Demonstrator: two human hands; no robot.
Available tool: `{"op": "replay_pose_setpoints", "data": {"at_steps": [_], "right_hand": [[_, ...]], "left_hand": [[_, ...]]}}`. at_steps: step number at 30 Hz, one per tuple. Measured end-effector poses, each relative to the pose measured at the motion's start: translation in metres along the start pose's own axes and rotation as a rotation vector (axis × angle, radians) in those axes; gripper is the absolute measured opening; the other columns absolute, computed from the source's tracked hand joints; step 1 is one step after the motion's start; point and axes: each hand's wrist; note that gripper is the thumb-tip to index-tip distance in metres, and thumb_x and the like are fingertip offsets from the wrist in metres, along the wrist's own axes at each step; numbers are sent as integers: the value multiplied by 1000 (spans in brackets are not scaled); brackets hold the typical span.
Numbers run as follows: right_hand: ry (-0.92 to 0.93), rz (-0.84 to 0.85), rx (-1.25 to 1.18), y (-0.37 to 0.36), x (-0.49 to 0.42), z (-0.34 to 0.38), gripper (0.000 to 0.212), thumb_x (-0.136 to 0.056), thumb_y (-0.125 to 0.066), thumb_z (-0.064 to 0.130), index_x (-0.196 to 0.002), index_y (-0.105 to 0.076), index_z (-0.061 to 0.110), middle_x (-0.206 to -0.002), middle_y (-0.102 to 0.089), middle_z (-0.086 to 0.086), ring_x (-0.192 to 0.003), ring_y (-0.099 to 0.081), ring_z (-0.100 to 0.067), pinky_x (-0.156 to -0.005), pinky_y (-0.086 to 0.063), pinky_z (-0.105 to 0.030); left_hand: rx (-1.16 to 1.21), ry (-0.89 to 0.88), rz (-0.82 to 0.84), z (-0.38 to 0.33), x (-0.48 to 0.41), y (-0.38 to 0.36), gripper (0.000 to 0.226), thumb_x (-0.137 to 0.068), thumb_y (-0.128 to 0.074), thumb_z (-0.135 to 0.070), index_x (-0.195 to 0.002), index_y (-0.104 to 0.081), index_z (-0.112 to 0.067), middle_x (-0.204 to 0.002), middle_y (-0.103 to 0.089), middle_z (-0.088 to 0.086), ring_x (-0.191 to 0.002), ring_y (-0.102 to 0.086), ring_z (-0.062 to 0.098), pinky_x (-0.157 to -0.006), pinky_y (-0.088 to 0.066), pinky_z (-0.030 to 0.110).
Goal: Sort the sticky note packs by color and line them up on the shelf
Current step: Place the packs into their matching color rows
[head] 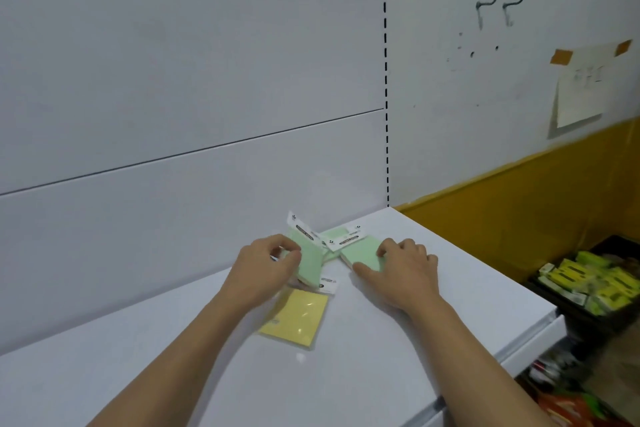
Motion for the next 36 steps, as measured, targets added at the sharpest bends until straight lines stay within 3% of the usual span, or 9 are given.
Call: {"op": "replay_pose_setpoints", "data": {"at_steps": [4, 7, 10, 14, 18, 22, 25, 30, 36], "right_hand": [[-15, -24, -34, 1, 5, 2, 47, -77, -48, 68, -103, -53, 28, -109, -57, 2, -105, -46, -22, -83, -28, -35], [2, -1, -56, 4, 8, 4, 43, -82, -51, 61, -107, -52, 26, -108, -63, 3, -105, -46, -22, -82, -28, -34], [9, 4, -23, 5, 12, 3, 55, -84, -52, 59, -125, -47, 24, -118, -60, -1, -114, -45, -25, -88, -31, -37], [-112, 88, -138, 8, 14, 4, 77, -75, -66, 58, -136, -40, 19, -129, -53, -7, -121, -44, -30, -95, -33, -39], [-121, 97, -383, 10, 20, 7, 50, -71, -75, 43, -111, -58, 18, -110, -66, -2, -101, -59, -26, -90, -44, -40], [-90, -41, -509, 5, 32, 10, 34, -87, -62, 36, -116, -61, 19, -110, -67, 1, -96, -59, -20, -79, -44, -32], [-73, -104, -644, 3, 35, 8, 21, -90, -59, 29, -109, -63, 21, -103, -67, 4, -92, -60, -15, -67, -42, -27], [-95, -103, -860, 7, 38, 1, 16, -85, -66, 19, -100, -64, 23, -100, -69, 6, -94, -66, -16, -80, -56, -43], [-20, -70, -676, 19, 37, 0, 14, -78, -74, 23, -82, -61, 22, -84, -68, 11, -77, -64, -8, -58, -47, -26]], "left_hand": [[47, 32, -89, 15, 11, 6, 14, -78, -70, -17, -75, -69, -30, -56, -54, -5, -54, -50, 12, -59, -45, 27], [161, 88, -103, 24, 18, 6, 34, -77, -67, -7, -99, -62, -33, -51, -46, -6, -53, -45, 16, -64, -49, 36], [263, 141, -104, 29, 29, -3, 62, -77, -67, -9, -120, -40, -46, -57, -54, -5, -56, -53, 17, -56, -45, 29], [289, 190, -178, 32, 38, -17, 38, -76, -68, -14, -111, -58, -24, -84, -66, 2, -69, -59, 21, -61, -53, 36], [375, 135, -206, 38, 48, -21, 30, -77, -68, -10, -98, -59, -30, -81, -67, -3, -63, -59, 10, -52, -48, 29], [397, 95, -210, 39, 51, -21, 28, -81, -66, -10, -88, -57, -35, -76, -65, -8, -54, -55, -1, -43, -44, 18], [381, 74, -220, 38, 51, -21, 17, -87, -64, -19, -90, -58, -35, -80, -68, -5, -66, -62, 5, -52, -50, 24], [414, 82, -251, 38, 51, -19, 10, -85, -67, -19, -89, -62, -27, -82, -68, 4, -74, -66, 17, -43, -47, 18], [350, 148, -269, 39, 50, -13, 9, -79, -74, -21, -84, -67, -24, -78, -70, -8, -71, -67, 7, -64, -53, 24]]}}
Point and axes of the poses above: each hand's wrist, its own x-axis away from the middle knuckle, its own y-axis out of the back of the hand, z = x × y
